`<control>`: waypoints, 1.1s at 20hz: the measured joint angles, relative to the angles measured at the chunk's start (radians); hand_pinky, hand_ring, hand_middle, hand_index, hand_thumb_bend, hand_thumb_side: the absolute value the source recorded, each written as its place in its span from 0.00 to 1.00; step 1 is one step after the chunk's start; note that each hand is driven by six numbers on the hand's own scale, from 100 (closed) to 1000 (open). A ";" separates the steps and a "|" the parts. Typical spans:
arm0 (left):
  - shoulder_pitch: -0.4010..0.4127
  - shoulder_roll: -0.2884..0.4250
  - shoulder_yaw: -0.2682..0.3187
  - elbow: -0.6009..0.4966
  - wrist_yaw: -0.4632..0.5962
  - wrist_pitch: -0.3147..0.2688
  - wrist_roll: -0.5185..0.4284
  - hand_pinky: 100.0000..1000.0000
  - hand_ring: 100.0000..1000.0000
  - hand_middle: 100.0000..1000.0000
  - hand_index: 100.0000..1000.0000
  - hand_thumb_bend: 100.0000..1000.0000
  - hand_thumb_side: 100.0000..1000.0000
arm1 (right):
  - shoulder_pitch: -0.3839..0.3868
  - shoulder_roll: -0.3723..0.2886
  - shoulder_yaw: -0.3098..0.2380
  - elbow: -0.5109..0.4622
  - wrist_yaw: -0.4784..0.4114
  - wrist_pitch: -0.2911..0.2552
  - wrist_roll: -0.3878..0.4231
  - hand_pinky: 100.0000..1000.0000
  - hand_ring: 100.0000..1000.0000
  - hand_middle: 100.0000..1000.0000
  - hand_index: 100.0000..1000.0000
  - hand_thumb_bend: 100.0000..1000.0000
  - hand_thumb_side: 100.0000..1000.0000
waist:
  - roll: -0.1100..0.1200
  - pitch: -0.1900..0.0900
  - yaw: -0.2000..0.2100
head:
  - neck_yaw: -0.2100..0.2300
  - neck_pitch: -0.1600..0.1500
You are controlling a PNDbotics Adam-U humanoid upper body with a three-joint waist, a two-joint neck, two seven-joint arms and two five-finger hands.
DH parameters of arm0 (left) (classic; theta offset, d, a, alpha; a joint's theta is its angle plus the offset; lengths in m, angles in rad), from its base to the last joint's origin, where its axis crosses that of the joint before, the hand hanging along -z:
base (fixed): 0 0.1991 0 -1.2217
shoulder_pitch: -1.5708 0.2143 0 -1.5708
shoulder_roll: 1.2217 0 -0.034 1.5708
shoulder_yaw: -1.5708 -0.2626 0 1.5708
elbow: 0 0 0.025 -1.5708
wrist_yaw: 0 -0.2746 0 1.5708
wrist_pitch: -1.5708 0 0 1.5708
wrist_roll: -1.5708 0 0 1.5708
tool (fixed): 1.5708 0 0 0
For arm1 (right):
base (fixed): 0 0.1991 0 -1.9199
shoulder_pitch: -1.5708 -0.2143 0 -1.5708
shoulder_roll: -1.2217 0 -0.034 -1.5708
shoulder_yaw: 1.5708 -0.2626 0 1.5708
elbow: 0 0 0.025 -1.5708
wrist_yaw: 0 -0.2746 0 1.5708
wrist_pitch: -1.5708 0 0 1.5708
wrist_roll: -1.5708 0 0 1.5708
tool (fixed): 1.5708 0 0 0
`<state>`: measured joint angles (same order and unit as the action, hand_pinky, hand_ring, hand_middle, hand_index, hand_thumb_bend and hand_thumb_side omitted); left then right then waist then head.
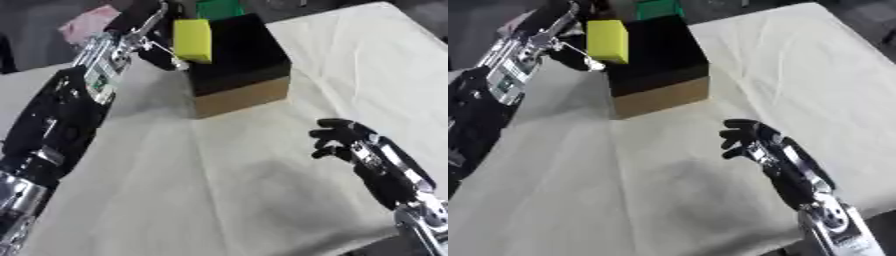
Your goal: Pick up objects on the table and place them in the box.
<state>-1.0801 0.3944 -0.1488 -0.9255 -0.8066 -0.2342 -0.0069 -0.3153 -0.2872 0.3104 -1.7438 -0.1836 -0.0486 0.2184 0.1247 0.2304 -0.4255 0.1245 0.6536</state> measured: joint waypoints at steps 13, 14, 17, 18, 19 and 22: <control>-0.016 -0.025 0.030 0.074 -0.054 0.001 0.074 0.73 0.67 0.68 0.78 0.94 0.37 | -0.029 0.001 0.022 0.001 0.005 0.001 0.024 0.63 0.84 0.51 0.81 0.00 0.73 | 0.033 0.029 -0.052 | 0.023 -0.032; -0.014 -0.025 0.030 0.074 -0.055 -0.002 0.069 0.74 0.69 0.71 0.79 0.95 0.39 | -0.029 0.001 0.023 0.001 0.005 0.001 0.024 0.63 0.84 0.51 0.81 0.00 0.72 | 0.033 0.029 -0.050 | 0.023 -0.032; -0.006 -0.025 0.029 0.070 -0.049 -0.013 0.046 0.75 0.70 0.72 0.79 0.99 0.40 | -0.029 0.001 0.023 0.001 0.005 0.001 0.024 0.63 0.84 0.51 0.81 0.00 0.72 | 0.028 0.028 -0.041 | 0.022 -0.032; -0.002 -0.025 0.027 0.064 -0.039 -0.017 0.038 0.73 0.67 0.69 0.77 0.99 0.39 | -0.028 0.001 0.022 0.001 0.005 0.001 0.024 0.63 0.84 0.51 0.81 0.00 0.72 | 0.024 0.026 -0.037 | 0.022 -0.031; 0.003 -0.025 0.023 0.052 -0.023 -0.021 0.031 0.72 0.65 0.66 0.75 0.97 0.38 | -0.028 0.001 0.022 0.001 0.005 0.001 0.023 0.63 0.84 0.51 0.81 0.00 0.72 | 0.021 0.023 -0.030 | 0.020 -0.031; 0.024 -0.013 0.010 -0.012 0.072 -0.029 0.014 0.69 0.57 0.55 0.69 0.89 0.33 | -0.019 0.001 0.018 0.001 0.005 0.001 0.021 0.63 0.84 0.51 0.81 0.00 0.71 | 0.010 0.009 0.006 | 0.012 -0.027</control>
<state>-1.0558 0.3811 -0.1387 -0.9378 -0.7349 -0.2633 0.0072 -0.3342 -0.2860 0.3287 -1.7428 -0.1788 -0.0480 0.2398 0.1346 0.2393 -0.4196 0.1364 0.6263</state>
